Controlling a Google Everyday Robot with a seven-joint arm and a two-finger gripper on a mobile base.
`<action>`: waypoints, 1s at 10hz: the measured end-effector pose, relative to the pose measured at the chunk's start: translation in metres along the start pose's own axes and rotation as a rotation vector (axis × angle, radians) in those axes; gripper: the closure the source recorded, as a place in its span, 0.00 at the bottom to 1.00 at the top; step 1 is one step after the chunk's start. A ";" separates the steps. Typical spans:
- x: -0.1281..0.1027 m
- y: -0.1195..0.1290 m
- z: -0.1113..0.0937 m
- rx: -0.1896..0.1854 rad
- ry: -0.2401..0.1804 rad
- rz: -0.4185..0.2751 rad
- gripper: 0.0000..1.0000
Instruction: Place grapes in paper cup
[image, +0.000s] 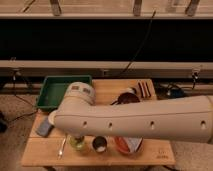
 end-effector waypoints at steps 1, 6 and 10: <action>0.001 0.000 0.000 0.003 0.006 0.001 0.93; 0.032 -0.038 0.013 0.044 0.022 -0.015 0.93; 0.027 -0.072 0.030 0.033 0.014 -0.073 0.93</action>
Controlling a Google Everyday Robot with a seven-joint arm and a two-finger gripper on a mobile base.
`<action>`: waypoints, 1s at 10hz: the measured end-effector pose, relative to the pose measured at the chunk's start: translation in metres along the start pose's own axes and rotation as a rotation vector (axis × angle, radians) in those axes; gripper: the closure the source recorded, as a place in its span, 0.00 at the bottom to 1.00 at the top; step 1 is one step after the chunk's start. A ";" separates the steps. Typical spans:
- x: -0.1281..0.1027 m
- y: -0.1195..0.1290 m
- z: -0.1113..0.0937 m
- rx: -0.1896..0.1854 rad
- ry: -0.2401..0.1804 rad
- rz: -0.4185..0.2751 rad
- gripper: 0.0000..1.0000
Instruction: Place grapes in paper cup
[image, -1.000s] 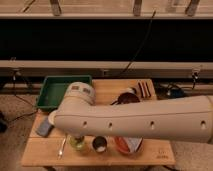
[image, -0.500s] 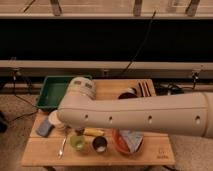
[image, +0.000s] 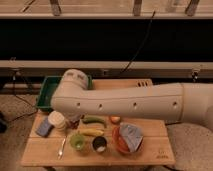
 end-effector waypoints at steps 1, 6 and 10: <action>-0.005 -0.009 0.004 -0.002 -0.006 -0.019 0.93; -0.019 -0.036 0.021 -0.017 -0.029 -0.090 0.93; -0.028 -0.057 0.028 -0.020 -0.038 -0.136 0.93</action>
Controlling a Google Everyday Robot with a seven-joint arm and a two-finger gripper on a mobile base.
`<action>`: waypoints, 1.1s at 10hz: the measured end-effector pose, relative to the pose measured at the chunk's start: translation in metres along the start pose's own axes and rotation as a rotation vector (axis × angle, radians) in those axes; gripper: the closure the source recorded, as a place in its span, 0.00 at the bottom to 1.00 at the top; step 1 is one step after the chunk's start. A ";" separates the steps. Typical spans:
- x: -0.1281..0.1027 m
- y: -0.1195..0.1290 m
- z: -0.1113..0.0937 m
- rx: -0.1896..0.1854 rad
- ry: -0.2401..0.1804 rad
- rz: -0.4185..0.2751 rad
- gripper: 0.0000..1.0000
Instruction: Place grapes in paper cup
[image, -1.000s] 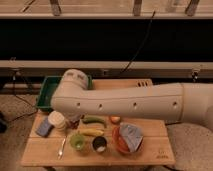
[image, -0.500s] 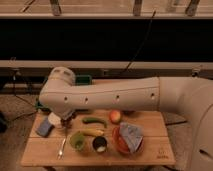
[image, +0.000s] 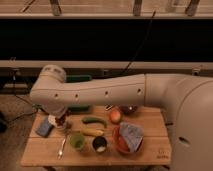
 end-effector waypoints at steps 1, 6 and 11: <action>-0.002 -0.007 0.001 0.001 -0.002 -0.013 0.93; -0.009 -0.040 0.004 0.008 -0.005 -0.069 0.93; 0.001 -0.055 0.010 0.012 0.010 -0.081 0.51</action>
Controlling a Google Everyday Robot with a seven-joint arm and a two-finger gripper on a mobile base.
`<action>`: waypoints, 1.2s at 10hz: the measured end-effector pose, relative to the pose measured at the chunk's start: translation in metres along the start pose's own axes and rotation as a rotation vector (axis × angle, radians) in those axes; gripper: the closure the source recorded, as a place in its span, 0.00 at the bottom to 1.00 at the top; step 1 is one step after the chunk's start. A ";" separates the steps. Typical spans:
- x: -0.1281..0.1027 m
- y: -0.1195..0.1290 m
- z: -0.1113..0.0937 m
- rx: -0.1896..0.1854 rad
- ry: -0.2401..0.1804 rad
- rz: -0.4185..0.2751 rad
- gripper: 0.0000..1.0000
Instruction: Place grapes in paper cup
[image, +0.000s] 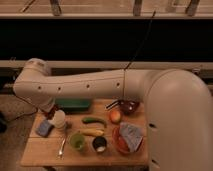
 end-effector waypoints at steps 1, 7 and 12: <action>0.005 0.001 0.001 0.003 0.002 0.009 0.40; 0.022 0.017 0.010 0.007 -0.014 0.052 0.20; 0.025 0.020 0.006 0.023 -0.017 0.065 0.20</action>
